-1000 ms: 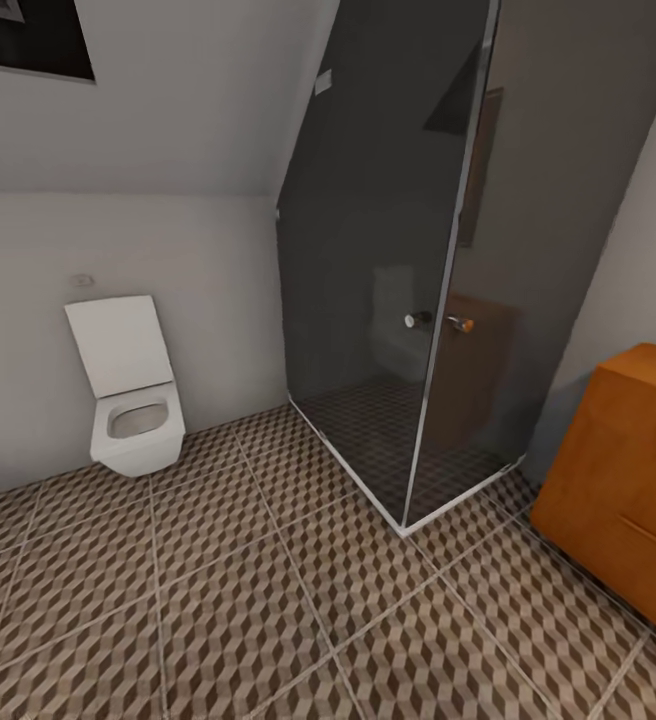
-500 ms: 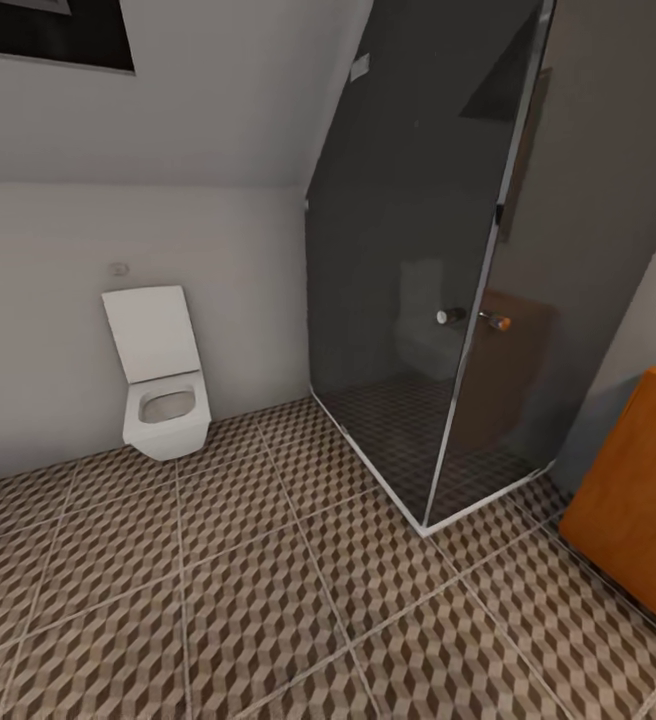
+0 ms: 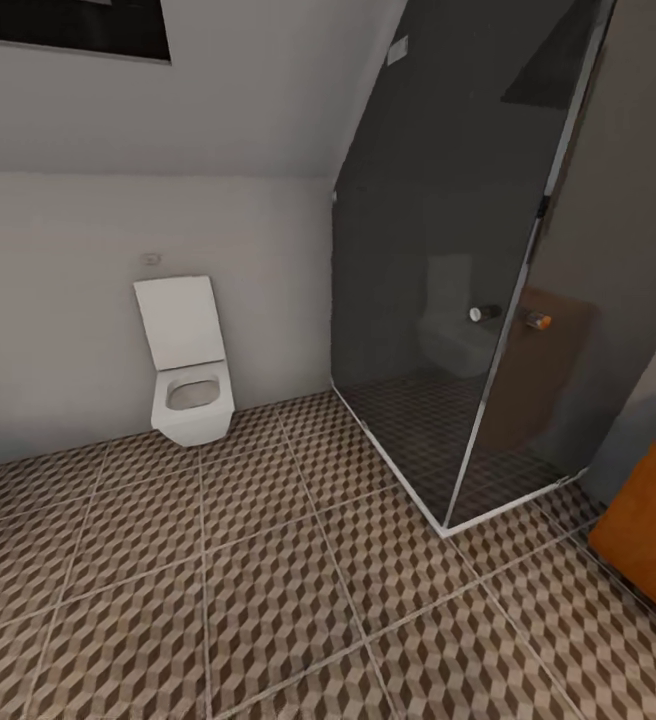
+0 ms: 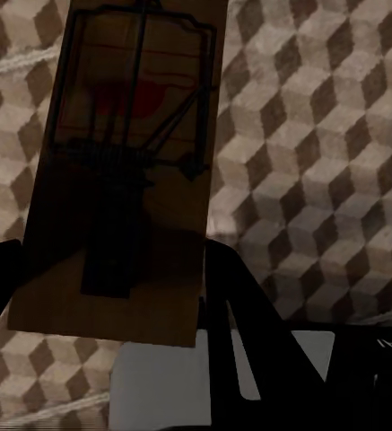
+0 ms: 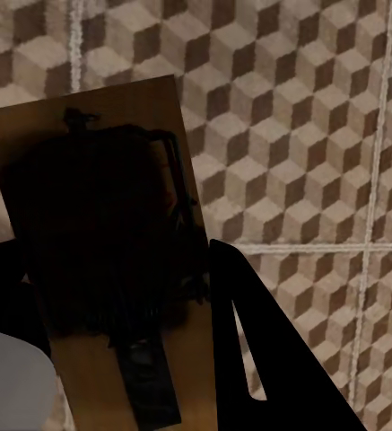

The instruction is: Take the four mousetraps from the cabinet in the bathroom and place them on the bathroom floor. Make sure all four end up on the same floor surface, and ensure that at least two of them are either under or directly next to the same bathroom sink.

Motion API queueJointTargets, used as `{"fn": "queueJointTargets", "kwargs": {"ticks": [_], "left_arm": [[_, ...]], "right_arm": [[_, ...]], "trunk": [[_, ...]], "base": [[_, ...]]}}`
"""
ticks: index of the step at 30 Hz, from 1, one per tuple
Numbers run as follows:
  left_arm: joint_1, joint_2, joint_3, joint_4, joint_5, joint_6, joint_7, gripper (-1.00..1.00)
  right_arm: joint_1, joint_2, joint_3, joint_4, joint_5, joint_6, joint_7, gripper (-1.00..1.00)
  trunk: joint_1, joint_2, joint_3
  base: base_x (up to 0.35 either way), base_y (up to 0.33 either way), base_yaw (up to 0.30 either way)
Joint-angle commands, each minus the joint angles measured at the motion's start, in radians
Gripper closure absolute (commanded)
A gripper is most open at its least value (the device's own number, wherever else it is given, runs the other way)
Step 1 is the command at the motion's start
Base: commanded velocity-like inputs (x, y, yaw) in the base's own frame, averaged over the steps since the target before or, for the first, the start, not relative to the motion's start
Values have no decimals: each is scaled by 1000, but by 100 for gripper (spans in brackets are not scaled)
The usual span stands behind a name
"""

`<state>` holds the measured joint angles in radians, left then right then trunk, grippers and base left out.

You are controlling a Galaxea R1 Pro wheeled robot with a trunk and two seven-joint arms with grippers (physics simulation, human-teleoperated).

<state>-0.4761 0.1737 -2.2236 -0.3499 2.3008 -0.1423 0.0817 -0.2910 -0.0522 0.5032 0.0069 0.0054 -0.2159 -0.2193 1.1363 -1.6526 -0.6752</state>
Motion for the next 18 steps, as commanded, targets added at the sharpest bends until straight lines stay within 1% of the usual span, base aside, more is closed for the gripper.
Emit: {"fn": "queueJointTargets", "kwargs": {"ticks": [1, 18], "left_arm": [[-2, 0, -8, -5, 3, -8, 6, 100], [-3, -1, -8, -9, 3, -8, 5, 100]], "right_arm": [[0, 0, 3, 0, -2, -3, -3, 100], [0, 0, 3, 1, -2, -5, -3, 100]], "trunk": [[0, -1, -2], [0, -1, -26]], "base": [[0, 0, 169], [0, 0, 169]]}}
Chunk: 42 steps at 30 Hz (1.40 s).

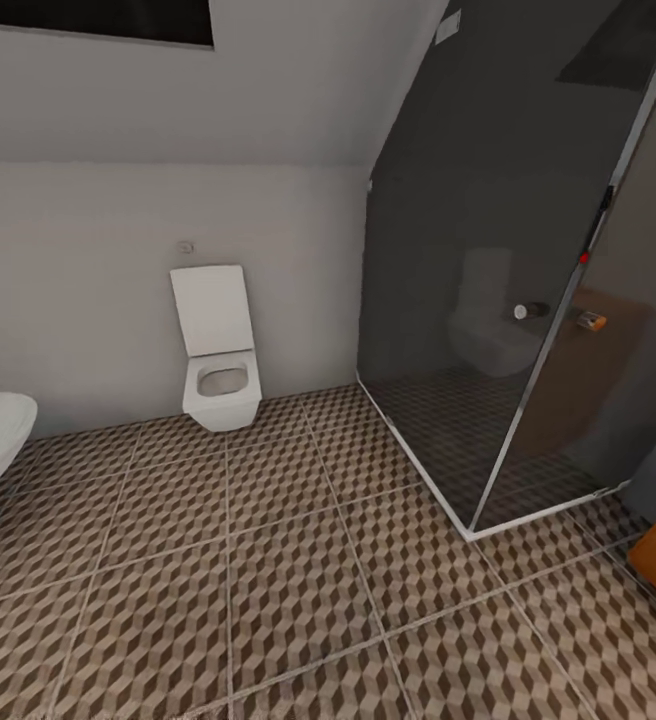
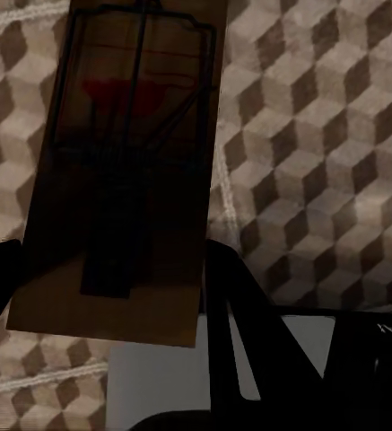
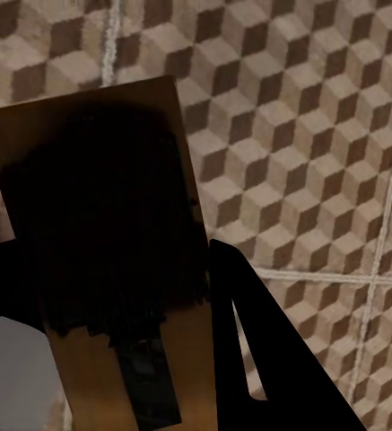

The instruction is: Take the four mousetraps from the cabinet in the bathroom and place them on the bathroom floor. Make sure all four end up on the same floor surface, and ensure that at least two of them are either under or directly next to the same bathroom sink.

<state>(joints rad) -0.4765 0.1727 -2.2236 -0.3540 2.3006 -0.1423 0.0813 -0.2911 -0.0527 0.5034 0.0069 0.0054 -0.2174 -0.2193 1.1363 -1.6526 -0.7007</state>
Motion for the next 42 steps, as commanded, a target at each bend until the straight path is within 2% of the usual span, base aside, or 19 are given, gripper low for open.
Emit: {"fn": "queueJointTargets", "kwargs": {"ticks": [1, 13, 42], "left_arm": [[-2, 1, -8, -5, 3, -8, 6, 100], [-2, 0, -8, -5, 3, -7, 6, 100], [-2, -4, -8, -16, 3, -6, 5, 100]], "right_arm": [[0, 0, 3, 1, -2, -3, -3, 100], [0, 0, 4, -1, 1, -10, -3, 100], [0, -1, 4, -1, 1, -11, -3, 100]], "trunk": [[0, -1, -2], [0, -1, -10], [0, -1, -50]], "base": [[0, 0, 171], [0, 0, 65], [0, 0, 175]]}}
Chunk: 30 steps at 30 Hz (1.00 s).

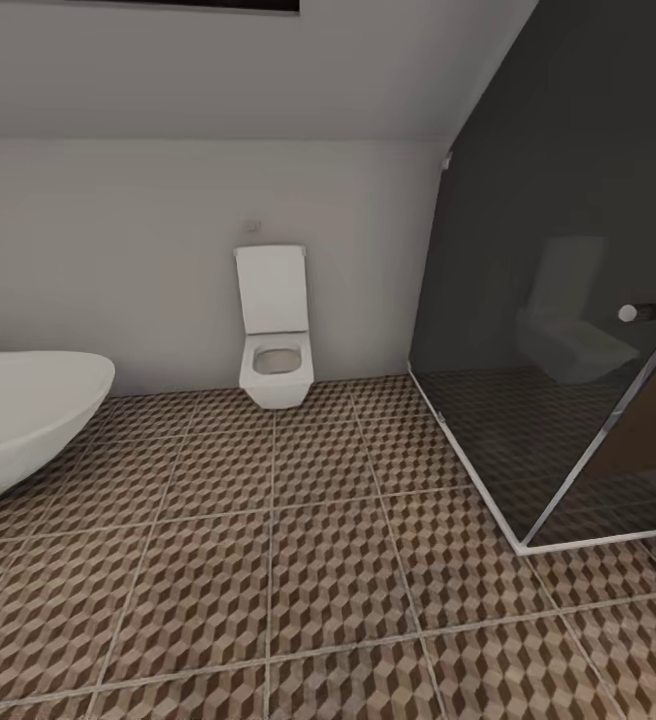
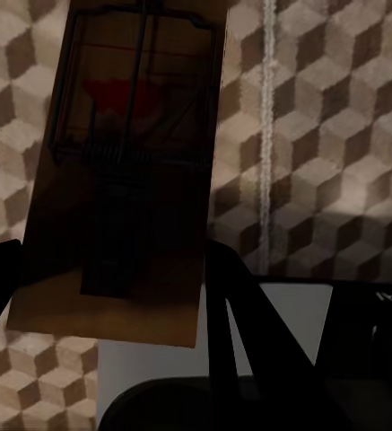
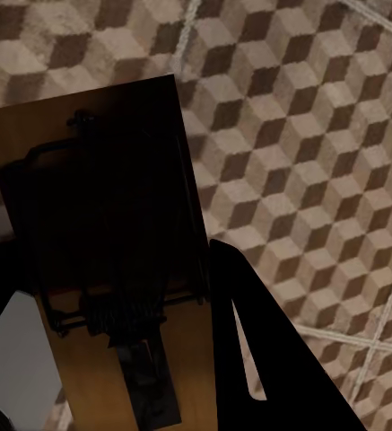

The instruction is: Take the four mousetraps from the cabinet in the bathroom and place them on the bathroom floor. Make sure all four end up on the same floor surface, and ensure that at least two of them are either under or directly next to the same bathroom sink.

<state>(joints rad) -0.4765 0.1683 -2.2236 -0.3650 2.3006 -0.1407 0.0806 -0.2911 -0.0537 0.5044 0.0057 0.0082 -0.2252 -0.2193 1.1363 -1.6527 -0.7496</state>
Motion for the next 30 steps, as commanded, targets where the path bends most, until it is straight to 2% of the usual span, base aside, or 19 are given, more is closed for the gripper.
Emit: {"fn": "queueJointTargets", "kwargs": {"ticks": [1, 30], "left_arm": [[-2, 0, -8, -5, 3, -8, 6, 100], [-2, 2, -8, -3, 3, -8, 7, 100]], "right_arm": [[0, 0, 3, 1, -2, -3, -3, 100], [0, 0, 2, 2, -2, -5, -3, 100]], "trunk": [[0, 0, -2], [0, 0, -42]], "base": [[0, 0, 178], [0, 0, 183]]}}
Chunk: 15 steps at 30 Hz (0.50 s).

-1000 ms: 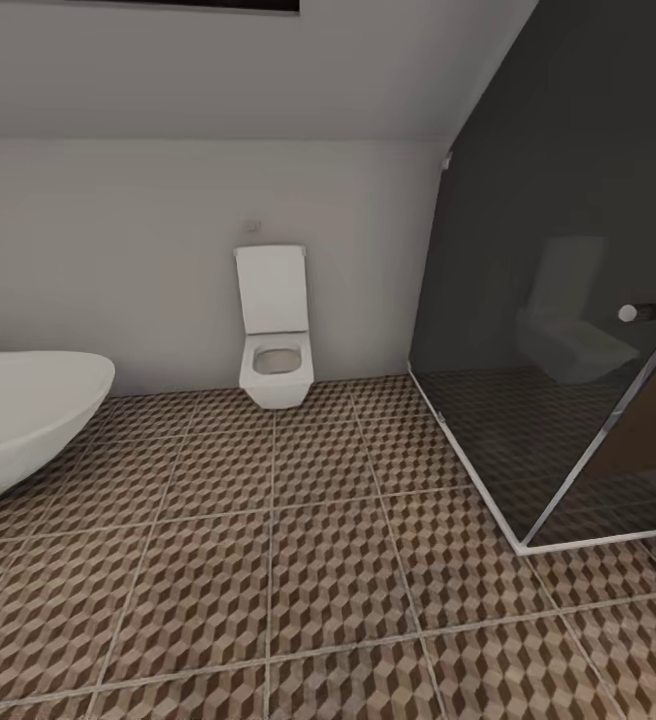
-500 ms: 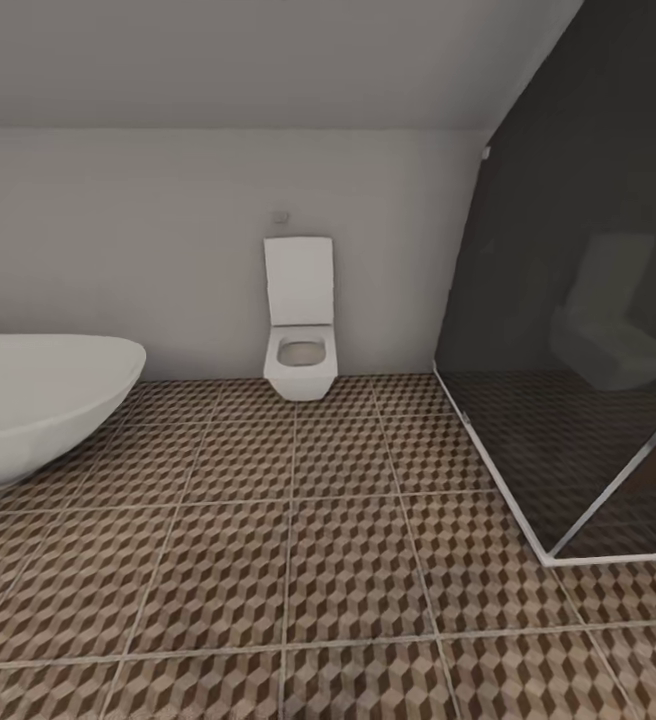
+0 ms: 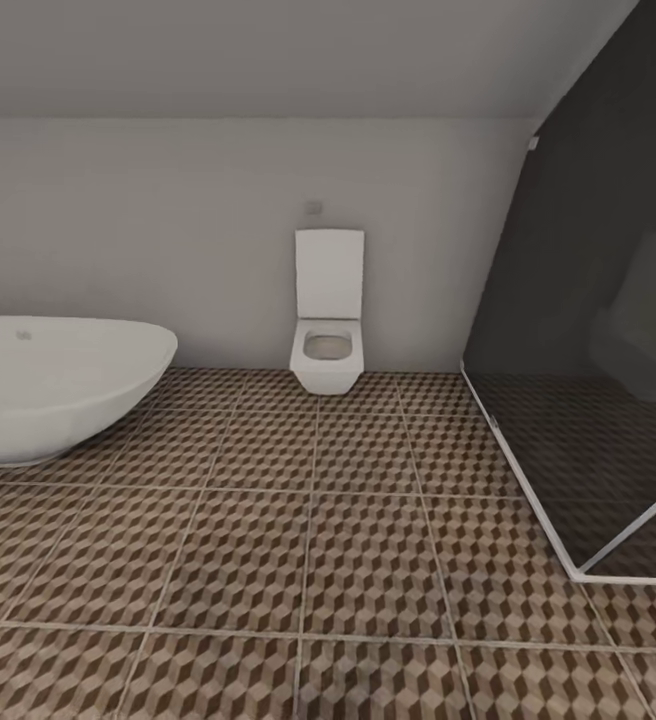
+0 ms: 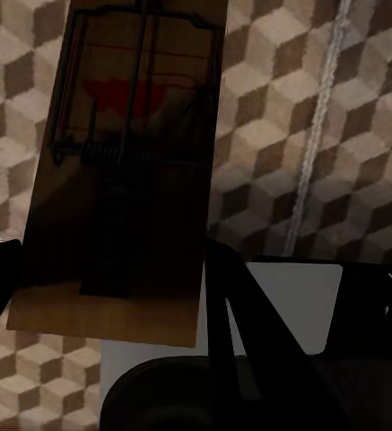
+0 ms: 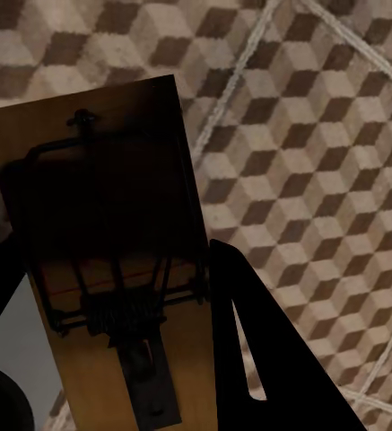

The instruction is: Take the four mousetraps from the cabinet in the bathroom and place them on the bathroom floor. Make sure all four end up on the same floor surface, and ensure that at least two of them are either under or directly next to the same bathroom sink.

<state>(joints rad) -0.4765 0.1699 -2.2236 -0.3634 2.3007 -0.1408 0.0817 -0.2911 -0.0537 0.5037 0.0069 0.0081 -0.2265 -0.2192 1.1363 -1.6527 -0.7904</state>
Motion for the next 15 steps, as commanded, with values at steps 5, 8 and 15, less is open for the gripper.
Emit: {"fn": "queueJointTargets", "kwargs": {"ticks": [5, 8, 15], "left_arm": [[-2, 2, -8, -4, 4, -8, 6, 100], [-2, 2, -8, -4, 4, -8, 6, 100], [-2, 4, -8, -2, 5, -7, 8, 100]], "right_arm": [[0, -1, 3, 1, -2, -4, -3, 100], [0, -2, 3, 1, -2, -4, -5, 100], [0, -3, 3, 1, -2, -7, -9, 100]], "trunk": [[0, 0, -7], [0, 0, -9], [0, 0, -12]], "base": [[0, 0, 215], [0, 0, 260], [0, 0, 277]]}}
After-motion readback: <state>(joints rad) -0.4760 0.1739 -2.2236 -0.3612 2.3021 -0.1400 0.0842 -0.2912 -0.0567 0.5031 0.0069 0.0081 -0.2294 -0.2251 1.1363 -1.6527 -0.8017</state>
